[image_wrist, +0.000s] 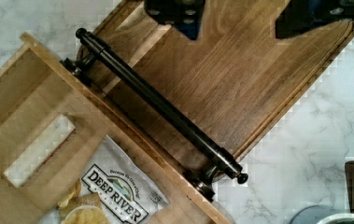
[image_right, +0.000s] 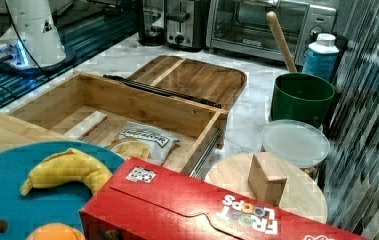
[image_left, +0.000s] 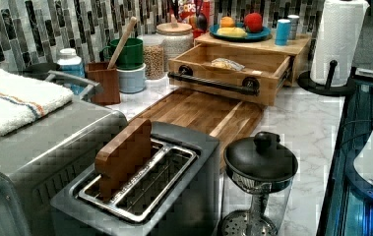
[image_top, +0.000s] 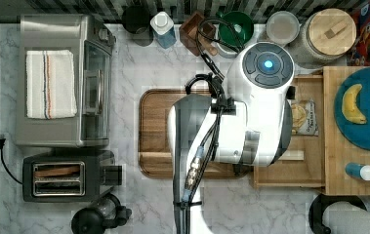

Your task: Close the drawer.

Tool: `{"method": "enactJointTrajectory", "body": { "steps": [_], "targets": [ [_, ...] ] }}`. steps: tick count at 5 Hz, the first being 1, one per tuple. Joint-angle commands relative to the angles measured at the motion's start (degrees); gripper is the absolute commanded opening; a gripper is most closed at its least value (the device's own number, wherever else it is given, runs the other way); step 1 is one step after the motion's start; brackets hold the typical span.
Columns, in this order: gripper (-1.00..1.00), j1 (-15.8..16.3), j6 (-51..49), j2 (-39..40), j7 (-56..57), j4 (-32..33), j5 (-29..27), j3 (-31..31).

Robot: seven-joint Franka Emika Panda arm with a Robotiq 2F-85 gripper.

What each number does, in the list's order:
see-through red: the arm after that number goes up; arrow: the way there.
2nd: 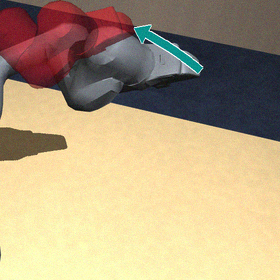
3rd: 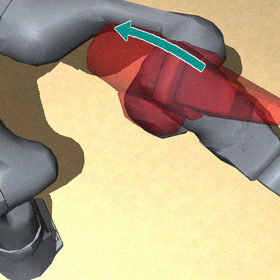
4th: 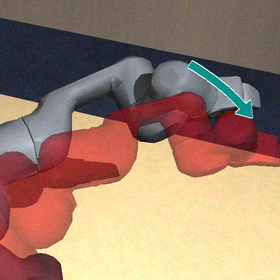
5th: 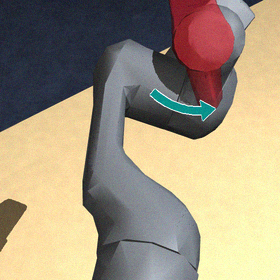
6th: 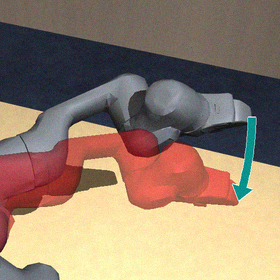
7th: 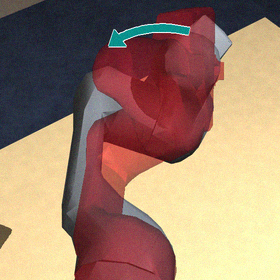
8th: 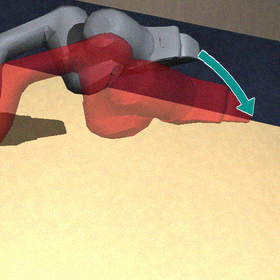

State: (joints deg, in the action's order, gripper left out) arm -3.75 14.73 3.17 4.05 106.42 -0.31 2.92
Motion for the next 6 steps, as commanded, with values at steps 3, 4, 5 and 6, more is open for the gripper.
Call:
{"method": "enactJointTrajectory", "body": {
  "steps": [3,4,5,6],
  "targets": [
    [1.0,1.1,5.0,-2.4,3.9,5.5,-0.1,-1.1],
    [1.0,2.2,10.0,-5.3,11.7,11.3,-2.6,-2.4],
    [1.0,3.4,11.0,-6.3,16.4,14.1,-4.2,-3.4],
    [1.0,4.2,13.7,-7.0,25.3,17.5,-4.5,-4.1]
  ]
}}
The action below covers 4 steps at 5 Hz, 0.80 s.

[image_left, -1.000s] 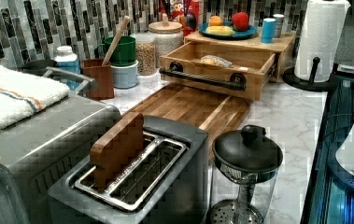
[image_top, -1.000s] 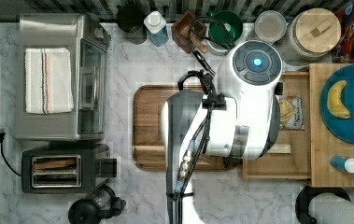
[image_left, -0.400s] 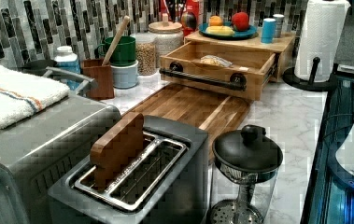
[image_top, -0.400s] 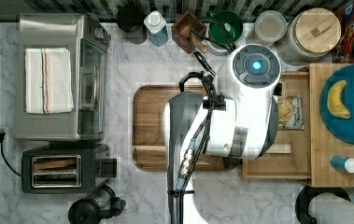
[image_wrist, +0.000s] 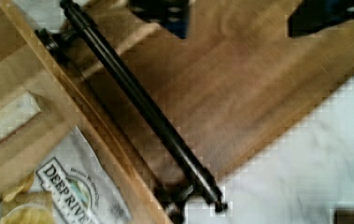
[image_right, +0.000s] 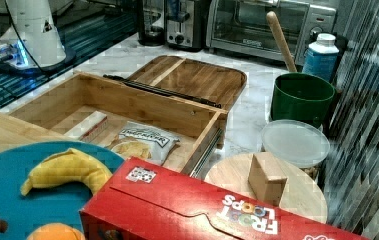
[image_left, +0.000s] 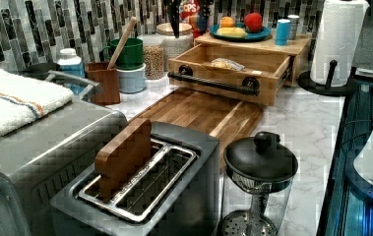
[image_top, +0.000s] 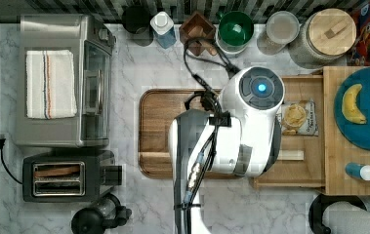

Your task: Close the drawer.

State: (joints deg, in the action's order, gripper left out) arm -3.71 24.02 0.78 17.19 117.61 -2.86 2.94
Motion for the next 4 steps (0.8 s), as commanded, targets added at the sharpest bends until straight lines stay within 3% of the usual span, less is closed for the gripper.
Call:
{"method": "enactJointTrajectory", "body": {
  "steps": [1,2,3,4],
  "targets": [
    [1.0,4.2,5.5,-4.2,18.0,8.0,-1.7,-5.5],
    [1.0,4.6,8.4,-3.9,22.0,10.4,-2.7,-5.7],
    [-1.0,4.1,14.0,-3.2,24.5,14.0,-3.0,-6.4],
    [-1.0,3.2,22.0,-1.4,27.8,18.3,-4.9,-6.7]
  ]
}}
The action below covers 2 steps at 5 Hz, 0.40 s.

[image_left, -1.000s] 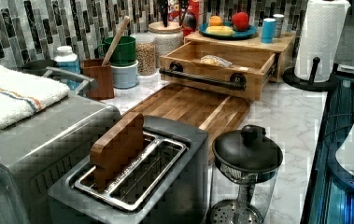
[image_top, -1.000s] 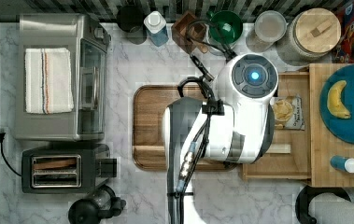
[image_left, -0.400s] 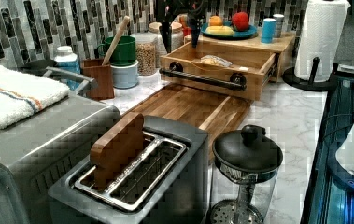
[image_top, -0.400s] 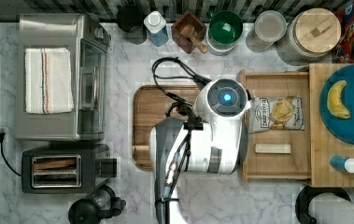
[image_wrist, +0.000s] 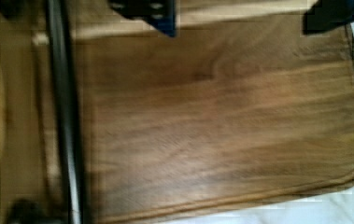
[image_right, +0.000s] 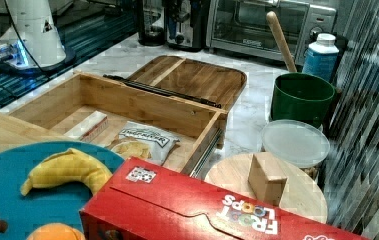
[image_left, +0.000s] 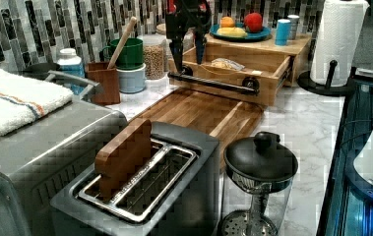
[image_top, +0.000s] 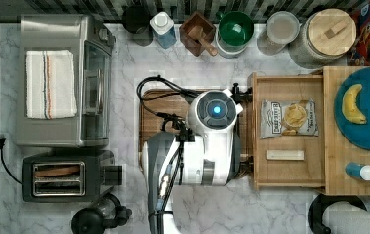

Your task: Close the drawer.

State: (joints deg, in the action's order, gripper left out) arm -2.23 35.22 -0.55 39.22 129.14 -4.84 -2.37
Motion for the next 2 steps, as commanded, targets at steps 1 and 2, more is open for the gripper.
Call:
{"method": "enactJointTrajectory", "body": {
  "steps": [1,2],
  "targets": [
    [-1.0,1.8,19.2,2.8,4.1,10.0,1.0,-1.0],
    [-1.0,1.2,23.0,6.0,7.0,10.5,0.7,-0.2]
  ]
}}
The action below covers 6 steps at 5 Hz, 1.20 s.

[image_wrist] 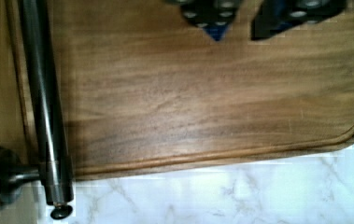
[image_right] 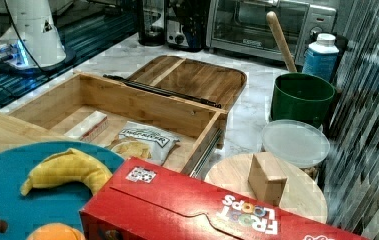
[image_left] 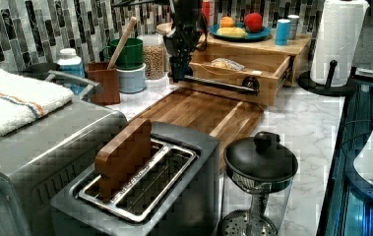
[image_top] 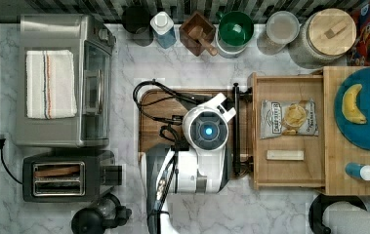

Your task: Close the drawer.

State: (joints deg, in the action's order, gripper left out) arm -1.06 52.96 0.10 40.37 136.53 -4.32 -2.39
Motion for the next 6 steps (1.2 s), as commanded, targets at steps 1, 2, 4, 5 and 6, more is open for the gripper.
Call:
{"method": "enactJointTrajectory", "body": {
  "steps": [1,2,4,5,6],
  "targets": [
    [-1.0,-1.3,3.7,7.2,10.1,0.8,0.9,0.9],
    [-1.0,-3.4,1.8,6.8,13.2,0.0,3.1,1.4],
    [-1.0,-6.9,-1.2,5.2,19.2,-1.3,3.2,2.3],
    [-1.0,-9.0,3.5,7.3,24.4,-1.3,1.8,2.7],
    [-1.0,-10.7,5.9,9.8,30.7,-2.5,0.0,3.8]
  ]
}}
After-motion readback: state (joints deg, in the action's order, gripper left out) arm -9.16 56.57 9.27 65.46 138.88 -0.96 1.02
